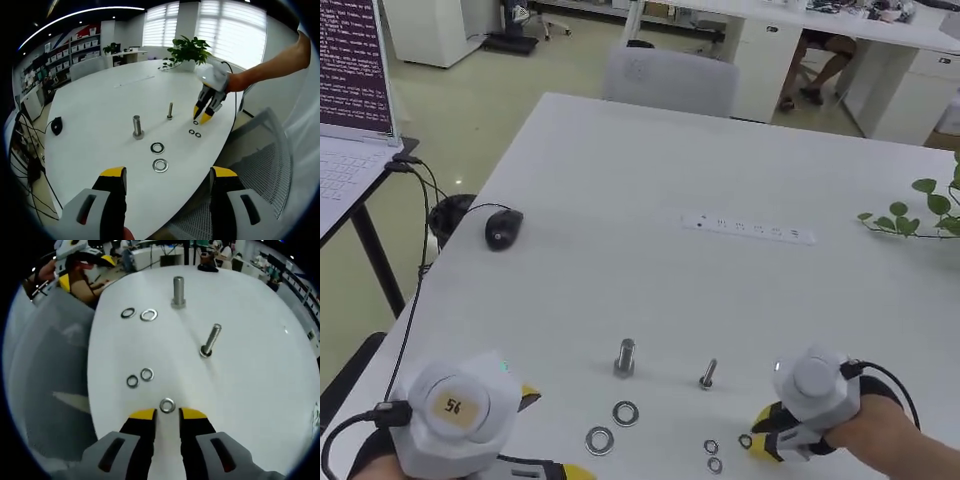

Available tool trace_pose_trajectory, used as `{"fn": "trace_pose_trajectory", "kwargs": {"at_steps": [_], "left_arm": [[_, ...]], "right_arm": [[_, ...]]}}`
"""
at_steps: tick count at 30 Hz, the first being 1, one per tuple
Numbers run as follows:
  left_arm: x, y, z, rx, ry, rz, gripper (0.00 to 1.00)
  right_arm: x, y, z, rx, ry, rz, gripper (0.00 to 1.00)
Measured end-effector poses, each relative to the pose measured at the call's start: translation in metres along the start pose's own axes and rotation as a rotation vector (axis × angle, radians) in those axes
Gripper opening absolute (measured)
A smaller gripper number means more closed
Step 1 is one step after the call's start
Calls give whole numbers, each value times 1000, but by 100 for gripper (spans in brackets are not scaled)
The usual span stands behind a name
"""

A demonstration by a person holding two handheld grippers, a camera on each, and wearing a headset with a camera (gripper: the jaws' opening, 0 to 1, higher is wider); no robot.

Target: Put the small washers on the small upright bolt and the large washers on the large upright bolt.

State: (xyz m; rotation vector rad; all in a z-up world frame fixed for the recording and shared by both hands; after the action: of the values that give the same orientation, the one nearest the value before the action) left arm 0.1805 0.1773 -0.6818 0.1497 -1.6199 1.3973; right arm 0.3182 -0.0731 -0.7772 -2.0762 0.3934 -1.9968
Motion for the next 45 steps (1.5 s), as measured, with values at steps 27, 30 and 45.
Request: {"fn": "trace_pose_trajectory", "kwargs": {"at_steps": [27,30,45], "left_arm": [[-1,2,1,9,-4,9,67],[-1,3,1,11,-5,9,67],[-1,3,2,18,-5,12,67]], "right_arm": [[-2,-4,3,-18,57,-30,14],[-3,-4,4,-12,60,-33,14],[2,-4,5,-92,74,13,13]]}}
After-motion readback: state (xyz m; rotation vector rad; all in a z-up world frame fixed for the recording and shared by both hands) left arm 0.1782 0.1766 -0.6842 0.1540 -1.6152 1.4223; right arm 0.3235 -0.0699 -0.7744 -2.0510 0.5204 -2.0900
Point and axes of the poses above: the centre of the closed fingertips' face, and the gripper's own axes: x roughly backward along the fingers, z roughly to its right, y roughly out of its underside, the point moved 5 cm from there along x, roughly backward along the fingers, and after that the axes turned 4 degrees about -z, right-handed, at the moved point
